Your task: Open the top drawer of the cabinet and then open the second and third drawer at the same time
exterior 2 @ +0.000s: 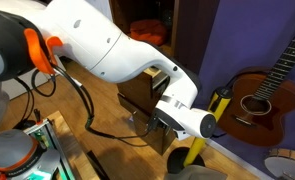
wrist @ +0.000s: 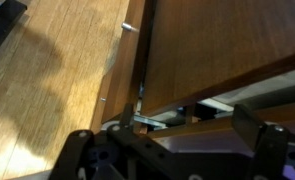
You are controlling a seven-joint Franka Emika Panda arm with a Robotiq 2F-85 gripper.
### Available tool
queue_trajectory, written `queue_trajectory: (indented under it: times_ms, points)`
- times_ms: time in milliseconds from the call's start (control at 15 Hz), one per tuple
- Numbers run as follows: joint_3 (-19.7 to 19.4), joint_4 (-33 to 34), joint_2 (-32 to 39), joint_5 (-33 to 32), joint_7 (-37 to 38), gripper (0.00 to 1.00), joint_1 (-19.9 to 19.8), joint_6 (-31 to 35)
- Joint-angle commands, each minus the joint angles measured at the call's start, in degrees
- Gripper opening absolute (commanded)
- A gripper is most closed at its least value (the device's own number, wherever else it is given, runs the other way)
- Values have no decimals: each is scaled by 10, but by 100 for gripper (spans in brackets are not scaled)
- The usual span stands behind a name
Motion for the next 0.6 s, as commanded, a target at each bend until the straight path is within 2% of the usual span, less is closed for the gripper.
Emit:
queue_trajectory:
  times_ms: [0,533]
  points:
    - [-1,16,19,8,20,100,-3,-50]
    - [-20,32,27,-36,13,100,-3,-138]
